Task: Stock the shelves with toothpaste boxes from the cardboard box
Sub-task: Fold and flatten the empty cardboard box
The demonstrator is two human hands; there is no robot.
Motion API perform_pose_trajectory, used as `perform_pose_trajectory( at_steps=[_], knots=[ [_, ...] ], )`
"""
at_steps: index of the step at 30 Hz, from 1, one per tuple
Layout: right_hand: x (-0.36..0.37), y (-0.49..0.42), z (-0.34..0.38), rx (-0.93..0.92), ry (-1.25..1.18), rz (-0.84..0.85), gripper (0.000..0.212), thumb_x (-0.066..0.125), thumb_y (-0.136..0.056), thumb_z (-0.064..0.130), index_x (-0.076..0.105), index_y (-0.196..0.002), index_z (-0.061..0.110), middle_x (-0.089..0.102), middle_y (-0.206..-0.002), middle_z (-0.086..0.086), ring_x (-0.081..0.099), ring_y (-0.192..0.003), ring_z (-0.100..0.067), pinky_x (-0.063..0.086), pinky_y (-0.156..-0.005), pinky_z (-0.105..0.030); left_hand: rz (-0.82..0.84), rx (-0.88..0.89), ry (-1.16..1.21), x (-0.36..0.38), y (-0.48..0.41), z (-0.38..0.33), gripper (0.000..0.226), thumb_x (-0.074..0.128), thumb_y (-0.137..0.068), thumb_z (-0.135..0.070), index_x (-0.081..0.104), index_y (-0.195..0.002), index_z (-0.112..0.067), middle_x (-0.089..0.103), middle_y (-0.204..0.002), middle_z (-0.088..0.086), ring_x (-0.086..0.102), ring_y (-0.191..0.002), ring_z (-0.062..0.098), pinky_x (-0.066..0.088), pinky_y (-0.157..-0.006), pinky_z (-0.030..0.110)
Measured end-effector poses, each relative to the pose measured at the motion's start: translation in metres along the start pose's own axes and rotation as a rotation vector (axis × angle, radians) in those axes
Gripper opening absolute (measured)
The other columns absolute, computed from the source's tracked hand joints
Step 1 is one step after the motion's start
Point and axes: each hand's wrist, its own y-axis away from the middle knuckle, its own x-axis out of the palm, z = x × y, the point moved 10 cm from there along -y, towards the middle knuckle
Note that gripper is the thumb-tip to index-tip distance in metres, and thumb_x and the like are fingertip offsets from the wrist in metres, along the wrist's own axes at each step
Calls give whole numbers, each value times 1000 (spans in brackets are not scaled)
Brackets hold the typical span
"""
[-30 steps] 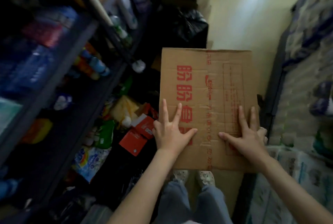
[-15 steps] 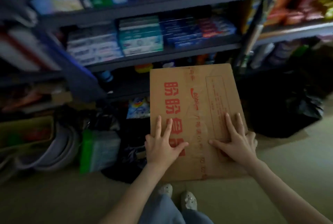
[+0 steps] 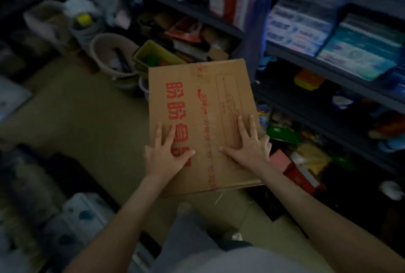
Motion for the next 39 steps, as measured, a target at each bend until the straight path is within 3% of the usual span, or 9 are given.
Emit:
perform_pose_trajectory(
  at_steps=[9, 19, 32, 35, 39],
  knots=[
    [21, -46, 229, -281, 84, 59, 104, 39, -70, 87, -21, -144, 46, -26, -155, 8, 19, -132, -45, 23, -110, -50, -140, -247, 72, -106, -22, 179, 93, 46, -74, -81, -2, -147, -50, -15, -158, -15, 18, -137, 44, 20, -115, 50],
    [20, -127, 434, -559, 204, 83, 104, 40, -69, 87, -16, -146, 45, -21, -157, 9, 19, -134, -46, 23, -110, -51, -249, -496, 210, -181, -71, 306, 94, 50, -75, -78, 1, -149, -47, -11, -159, -14, 19, -138, 40, 21, -114, 49],
    [7, -307, 760, -790, 294, 161, 106, 42, -69, 86, -14, -147, 43, -18, -157, 10, 14, -137, -46, 18, -111, -52, -311, -726, 308, -316, -270, 488, 93, 48, -73, -81, 4, -149, -48, -12, -159, -11, 16, -139, 43, 20, -115, 51],
    [20, -339, 842, -855, 297, 205, 106, 43, -69, 85, -16, -147, 44, -20, -157, 9, 7, -141, -45, 12, -113, -54, -359, -781, 328, -351, -304, 539, 92, 50, -75, -78, 6, -149, -47, -12, -159, -11, 13, -141, 40, 19, -114, 50],
    [42, -388, 949, -878, 315, 224, 106, 43, -67, 87, -16, -145, 46, -19, -157, 10, 12, -139, -45, 15, -113, -53, -381, -840, 316, -398, -361, 615, 90, 49, -76, -78, 7, -149, -47, -9, -159, -11, 15, -140, 38, 19, -113, 45]
  ],
)
